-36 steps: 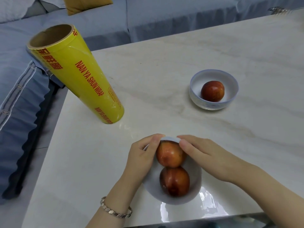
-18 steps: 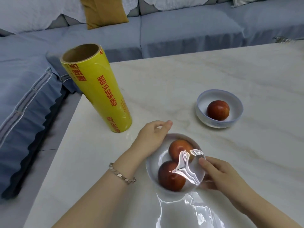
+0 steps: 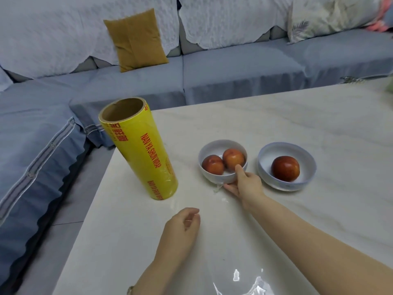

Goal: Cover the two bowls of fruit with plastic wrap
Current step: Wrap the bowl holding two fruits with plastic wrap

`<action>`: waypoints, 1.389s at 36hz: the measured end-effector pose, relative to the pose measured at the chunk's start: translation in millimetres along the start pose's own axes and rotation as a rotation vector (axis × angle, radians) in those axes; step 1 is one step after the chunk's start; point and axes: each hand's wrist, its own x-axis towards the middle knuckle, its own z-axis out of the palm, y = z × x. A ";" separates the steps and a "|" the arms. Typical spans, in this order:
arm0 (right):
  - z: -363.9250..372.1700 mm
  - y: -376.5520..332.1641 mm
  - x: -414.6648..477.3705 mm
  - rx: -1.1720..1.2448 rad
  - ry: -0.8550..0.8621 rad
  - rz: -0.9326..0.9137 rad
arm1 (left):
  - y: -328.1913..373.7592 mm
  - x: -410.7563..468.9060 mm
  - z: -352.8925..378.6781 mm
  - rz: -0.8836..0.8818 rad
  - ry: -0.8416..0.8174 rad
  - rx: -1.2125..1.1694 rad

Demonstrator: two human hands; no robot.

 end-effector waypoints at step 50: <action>-36.4 -8.1 -31.5 0.134 -0.105 0.016 | 68.1 53.9 50.0 -0.576 0.173 -1.131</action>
